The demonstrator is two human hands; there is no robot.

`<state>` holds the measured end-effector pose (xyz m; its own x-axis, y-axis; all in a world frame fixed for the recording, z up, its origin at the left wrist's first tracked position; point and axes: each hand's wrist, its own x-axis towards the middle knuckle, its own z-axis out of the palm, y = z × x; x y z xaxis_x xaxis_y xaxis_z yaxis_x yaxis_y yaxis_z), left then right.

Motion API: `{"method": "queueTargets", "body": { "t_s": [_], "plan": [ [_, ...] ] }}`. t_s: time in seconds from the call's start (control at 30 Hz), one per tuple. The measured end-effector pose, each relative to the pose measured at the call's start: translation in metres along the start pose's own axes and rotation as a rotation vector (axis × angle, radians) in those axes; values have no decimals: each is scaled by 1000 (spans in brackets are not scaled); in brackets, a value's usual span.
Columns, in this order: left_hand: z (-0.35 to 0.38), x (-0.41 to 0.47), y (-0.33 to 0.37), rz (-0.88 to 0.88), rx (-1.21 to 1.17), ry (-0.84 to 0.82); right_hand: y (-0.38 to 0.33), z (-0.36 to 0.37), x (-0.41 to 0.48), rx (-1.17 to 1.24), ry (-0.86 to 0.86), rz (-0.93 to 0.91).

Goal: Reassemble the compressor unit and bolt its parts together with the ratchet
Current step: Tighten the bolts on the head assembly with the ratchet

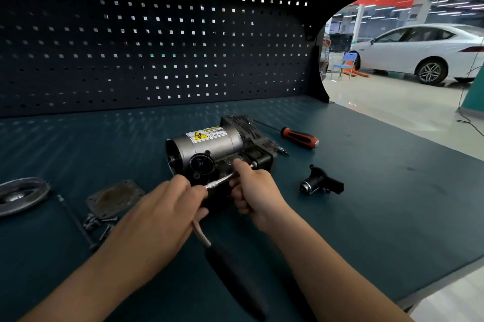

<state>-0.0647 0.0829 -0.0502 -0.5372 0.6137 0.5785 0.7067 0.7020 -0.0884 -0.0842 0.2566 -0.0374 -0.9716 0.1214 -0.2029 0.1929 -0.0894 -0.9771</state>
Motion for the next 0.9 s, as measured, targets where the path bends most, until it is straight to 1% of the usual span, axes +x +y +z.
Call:
{"method": "queueTargets", "body": {
  "t_s": [0.03,0.07,0.1,0.13,0.2,0.23,0.27,0.3,0.33,0.37,0.4,0.43,0.47,0.5,0.53,0.57,0.6,0.63,0.67,0.7,0.73,0.77,0.83,0.87,0.9],
  "plan": [
    [1,-1,1,36,20,2,0,0,0,14,-6,1],
    [0,-1,6,-28,-37,-4,0,1,0,20,-13,3],
    [-3,1,10,-169,-167,16,0,1,0,19,-18,7],
    [-5,4,17,-342,-357,52,0,0,0,18,-21,12],
    [-1,11,22,-697,-851,102,0,0,-1,18,-30,13],
    [-1,16,20,-877,-1105,110,0,-1,-2,20,-36,12],
    [-1,20,18,-1020,-1308,96,0,-1,-2,22,-41,13],
    [-2,22,16,-1110,-1440,84,0,-2,-2,23,-44,14],
    [-2,21,15,-1138,-1486,66,0,-3,-2,20,-48,14],
    [-1,20,14,-1105,-1445,57,0,-3,-2,16,-51,13],
    [0,17,14,-1022,-1323,61,0,-3,-2,10,-51,14],
    [1,14,15,-893,-1143,81,0,-3,-2,1,-44,14],
    [2,11,15,-711,-905,113,1,-3,-3,-15,-32,8],
    [1,8,13,-487,-615,112,2,-3,-3,-35,-17,-6],
    [0,5,11,-270,-311,79,2,-3,-2,-54,-4,-25],
    [0,3,9,-91,-103,62,3,-2,-2,-62,6,-44],
    [0,1,7,33,-1,23,3,-1,-2,-56,12,-57],
    [-1,-1,8,73,26,-18,3,-1,-2,-39,12,-63],
    [-1,-2,10,30,-11,-42,3,0,-3,-22,4,-64],
    [-3,0,15,-87,-122,-37,2,1,-3,-13,-5,-62],
    [-5,2,22,-256,-305,-3,2,2,-3,-12,-12,-57],
    [-6,5,28,-450,-567,40,2,2,-3,-11,-16,-50],
    [-4,16,29,-874,-1212,146,2,1,-3,2,-23,-35],
    [-3,21,27,-1052,-1422,171,2,1,-2,4,-25,-31],
    [-3,23,25,-1170,-1527,168,2,1,-2,0,-25,-32]
  ]
}}
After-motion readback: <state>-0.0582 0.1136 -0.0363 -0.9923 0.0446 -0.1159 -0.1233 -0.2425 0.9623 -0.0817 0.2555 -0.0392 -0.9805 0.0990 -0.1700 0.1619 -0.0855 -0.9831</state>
